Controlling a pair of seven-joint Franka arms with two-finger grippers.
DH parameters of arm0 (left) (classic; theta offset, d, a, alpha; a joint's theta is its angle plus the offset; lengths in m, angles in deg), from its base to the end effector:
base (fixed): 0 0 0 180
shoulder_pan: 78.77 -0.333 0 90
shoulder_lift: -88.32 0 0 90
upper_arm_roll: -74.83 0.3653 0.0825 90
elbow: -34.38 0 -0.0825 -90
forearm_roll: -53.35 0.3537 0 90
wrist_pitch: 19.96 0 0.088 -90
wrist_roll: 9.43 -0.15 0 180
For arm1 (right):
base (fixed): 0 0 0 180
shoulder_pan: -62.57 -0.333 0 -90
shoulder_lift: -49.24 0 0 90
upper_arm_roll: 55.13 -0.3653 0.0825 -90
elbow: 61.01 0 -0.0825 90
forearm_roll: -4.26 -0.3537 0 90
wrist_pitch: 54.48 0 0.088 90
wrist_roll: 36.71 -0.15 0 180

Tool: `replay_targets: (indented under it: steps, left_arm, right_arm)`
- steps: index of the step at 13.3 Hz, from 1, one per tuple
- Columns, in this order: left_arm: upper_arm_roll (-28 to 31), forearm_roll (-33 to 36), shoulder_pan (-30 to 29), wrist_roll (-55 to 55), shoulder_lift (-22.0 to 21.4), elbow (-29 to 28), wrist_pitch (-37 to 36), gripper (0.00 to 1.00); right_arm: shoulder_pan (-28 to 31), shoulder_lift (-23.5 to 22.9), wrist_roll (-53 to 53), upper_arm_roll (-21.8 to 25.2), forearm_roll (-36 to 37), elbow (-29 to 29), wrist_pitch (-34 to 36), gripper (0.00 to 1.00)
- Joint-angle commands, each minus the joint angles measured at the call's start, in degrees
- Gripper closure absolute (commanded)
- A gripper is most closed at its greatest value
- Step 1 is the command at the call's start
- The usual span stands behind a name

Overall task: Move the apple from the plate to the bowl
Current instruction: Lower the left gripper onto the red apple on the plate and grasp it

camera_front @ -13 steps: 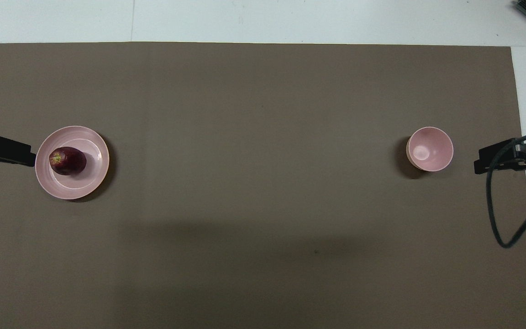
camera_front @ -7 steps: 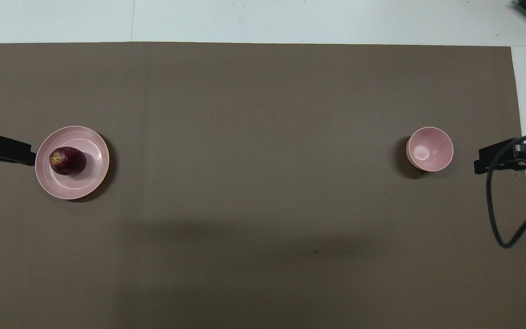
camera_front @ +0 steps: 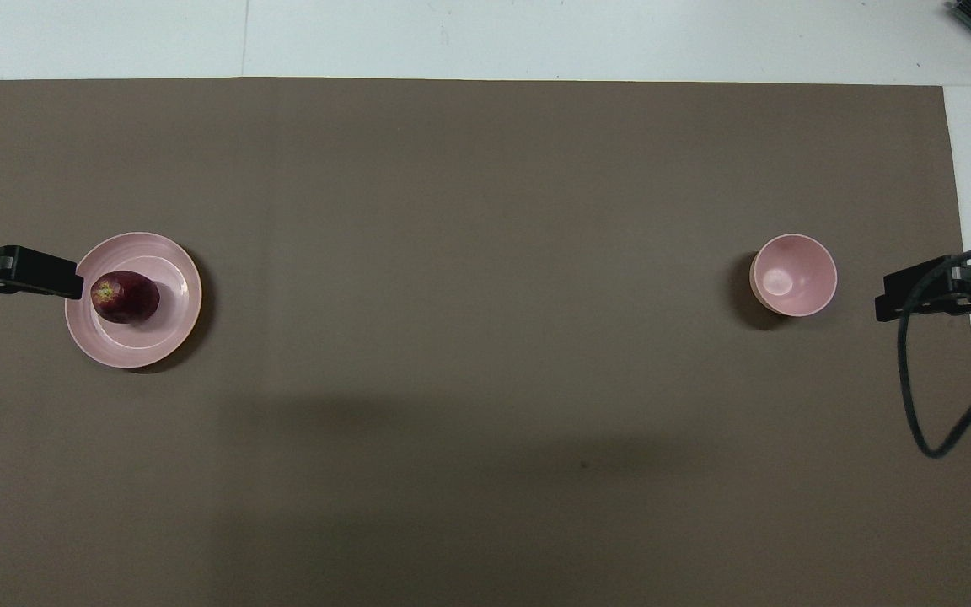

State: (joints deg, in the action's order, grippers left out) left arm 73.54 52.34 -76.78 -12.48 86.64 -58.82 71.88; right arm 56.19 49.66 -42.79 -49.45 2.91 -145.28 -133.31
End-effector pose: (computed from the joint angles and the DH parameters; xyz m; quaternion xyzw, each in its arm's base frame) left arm 0.5154 -0.0323 0.6242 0.9984 -0.0549 0.0028 0.0085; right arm 0.4971 0.0097 0.6617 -0.9979 0.0451 0.0444 0.0094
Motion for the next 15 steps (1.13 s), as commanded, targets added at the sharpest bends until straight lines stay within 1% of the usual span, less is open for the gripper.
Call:
replay_targets:
  steps: [1,3,5,6,11,12,15]
  left_arm:
    - [-0.2,0.8,-0.8,-0.6,-1.7,-6.6,6.1,0.0]
    - [-0.2,0.8,-0.8,-0.6,-1.3,-9.0,8.5,0.0]
    - [0.0,0.8,-1.0,-0.7,-1.2,-11.8,12.5,0.0]
    - [-0.1,0.9,-2.1,-1.0,-1.0,-13.2,14.4,0.0]
    - [-0.1,0.9,-4.8,-4.6,2.5,-17.4,23.1,0.0]
    - [0.0,0.9,-5.4,-6.7,3.5,-18.3,25.1,0.0]
    - [-0.1,0.9,-7.7,-9.2,9.7,-18.8,30.3,0.0]
  right_arm:
    - [0.8,1.1,0.5,-0.5,-0.1,-1.4,-0.8,0.0]
    - [0.8,1.1,0.5,-0.5,-0.1,-1.4,-0.8,0.0]
    - [0.8,1.1,0.5,-0.5,-0.1,-1.4,-0.8,0.0]
    - [0.8,1.0,0.5,-0.5,-0.1,-1.4,-0.8,0.0]
    - [0.8,1.1,0.5,-0.5,-0.1,-1.4,-0.8,0.0]
    - [0.8,1.0,0.5,-0.5,-0.1,-1.4,-0.8,0.0]
    - [0.8,1.0,0.5,-0.5,-0.1,-1.4,-0.8,0.0]
